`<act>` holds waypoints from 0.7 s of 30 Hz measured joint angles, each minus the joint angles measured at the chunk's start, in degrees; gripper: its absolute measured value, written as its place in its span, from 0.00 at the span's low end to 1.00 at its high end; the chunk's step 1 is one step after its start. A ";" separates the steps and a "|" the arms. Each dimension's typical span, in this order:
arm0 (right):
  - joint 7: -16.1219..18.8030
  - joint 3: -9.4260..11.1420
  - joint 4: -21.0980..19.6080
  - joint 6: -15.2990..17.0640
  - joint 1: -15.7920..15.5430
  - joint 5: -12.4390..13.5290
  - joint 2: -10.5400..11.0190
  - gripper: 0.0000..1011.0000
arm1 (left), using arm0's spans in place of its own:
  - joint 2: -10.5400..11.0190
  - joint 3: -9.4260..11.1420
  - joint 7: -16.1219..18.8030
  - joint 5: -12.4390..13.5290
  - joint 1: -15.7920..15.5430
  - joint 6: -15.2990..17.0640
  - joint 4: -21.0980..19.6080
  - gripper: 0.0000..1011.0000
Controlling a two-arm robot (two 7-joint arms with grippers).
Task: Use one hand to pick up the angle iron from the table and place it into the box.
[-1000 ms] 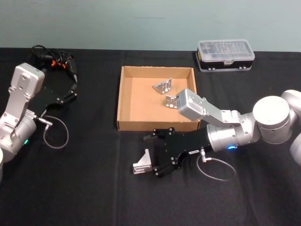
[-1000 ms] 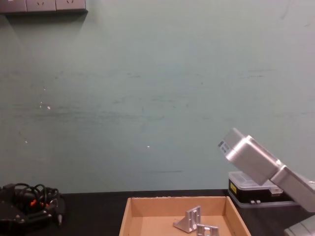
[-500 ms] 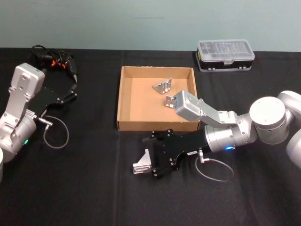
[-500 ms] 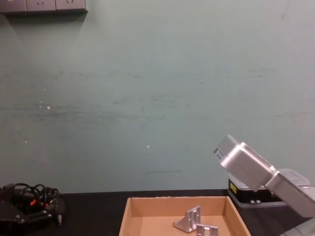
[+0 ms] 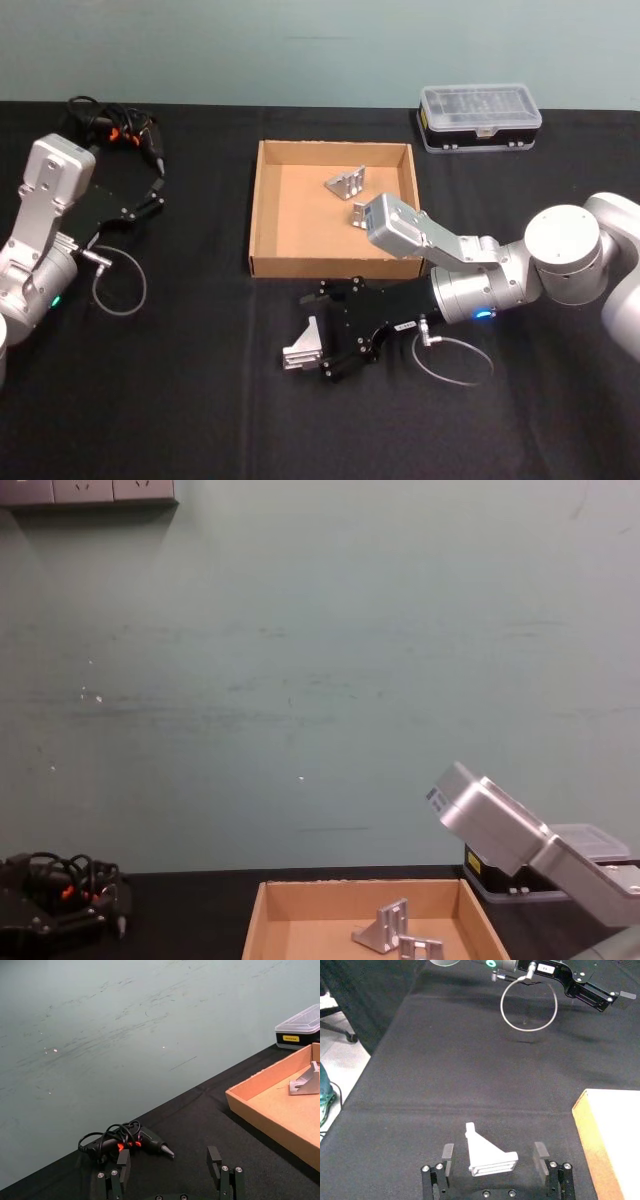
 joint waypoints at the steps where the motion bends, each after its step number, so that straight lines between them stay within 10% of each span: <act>1: 0.01 -0.02 0.08 -0.03 0.04 0.00 -0.07 0.99 | 0.00 0.00 0.00 0.00 0.00 0.00 0.00 0.99; 21: 0.41 -0.12 1.38 -0.47 0.29 0.17 -0.58 0.62 | 0.00 0.00 0.00 0.00 -0.01 0.00 0.00 0.99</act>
